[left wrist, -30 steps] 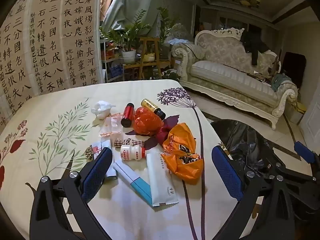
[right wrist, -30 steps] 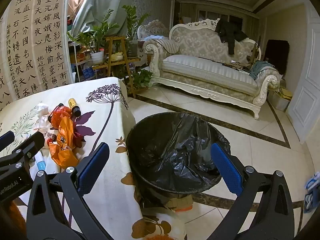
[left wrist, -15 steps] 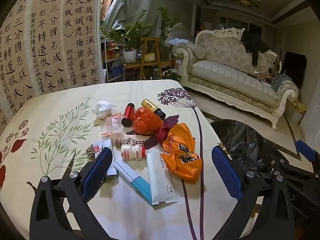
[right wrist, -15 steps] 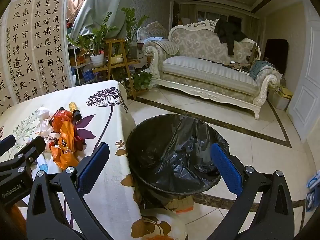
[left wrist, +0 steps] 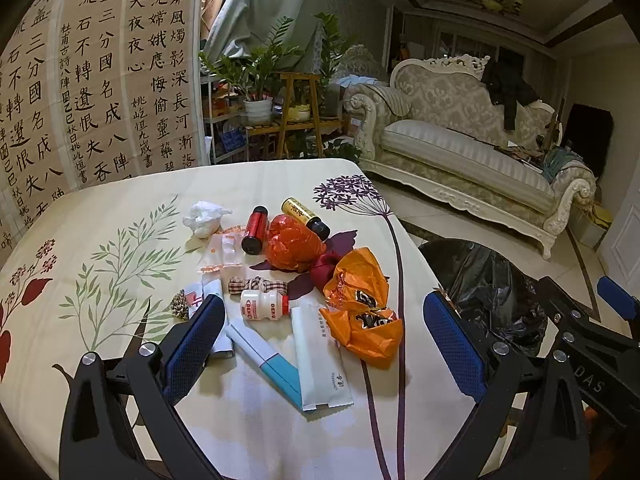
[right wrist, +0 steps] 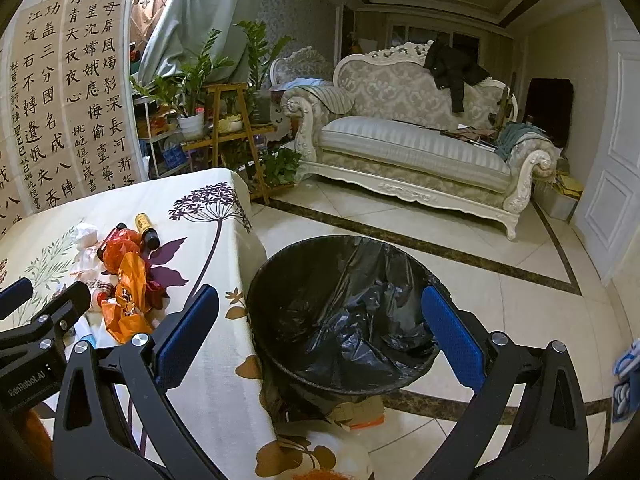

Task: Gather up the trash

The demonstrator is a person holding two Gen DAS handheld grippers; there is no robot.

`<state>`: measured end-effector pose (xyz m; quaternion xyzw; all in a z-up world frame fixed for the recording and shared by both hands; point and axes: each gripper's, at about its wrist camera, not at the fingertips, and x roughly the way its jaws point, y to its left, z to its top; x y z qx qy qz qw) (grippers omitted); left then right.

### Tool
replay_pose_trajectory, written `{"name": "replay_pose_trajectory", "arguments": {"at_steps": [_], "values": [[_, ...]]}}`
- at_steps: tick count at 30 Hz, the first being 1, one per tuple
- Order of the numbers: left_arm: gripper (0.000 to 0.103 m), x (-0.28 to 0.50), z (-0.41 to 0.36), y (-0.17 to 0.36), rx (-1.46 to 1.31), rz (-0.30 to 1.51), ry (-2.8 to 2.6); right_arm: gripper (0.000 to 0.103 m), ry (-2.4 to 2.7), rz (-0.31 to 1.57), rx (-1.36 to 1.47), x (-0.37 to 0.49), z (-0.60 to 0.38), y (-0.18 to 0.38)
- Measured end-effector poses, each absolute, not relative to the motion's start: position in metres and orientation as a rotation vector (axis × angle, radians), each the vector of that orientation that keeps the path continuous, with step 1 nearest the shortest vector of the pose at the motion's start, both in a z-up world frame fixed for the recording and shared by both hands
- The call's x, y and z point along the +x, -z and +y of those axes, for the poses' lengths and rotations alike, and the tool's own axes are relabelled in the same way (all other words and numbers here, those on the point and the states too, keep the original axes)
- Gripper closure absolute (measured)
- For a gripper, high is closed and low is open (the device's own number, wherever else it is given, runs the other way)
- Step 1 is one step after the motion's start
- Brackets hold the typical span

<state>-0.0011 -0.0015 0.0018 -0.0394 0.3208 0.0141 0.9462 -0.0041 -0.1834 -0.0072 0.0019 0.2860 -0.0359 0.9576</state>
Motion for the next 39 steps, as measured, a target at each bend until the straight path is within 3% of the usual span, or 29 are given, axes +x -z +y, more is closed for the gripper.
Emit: {"name": "replay_pose_trajectory", "arguments": {"at_steps": [39], "values": [[0.006,0.003,-0.005,0.002,-0.048,0.686,-0.022,0.004,0.084,0.585,0.012,-0.005,-0.194,0.008]]}}
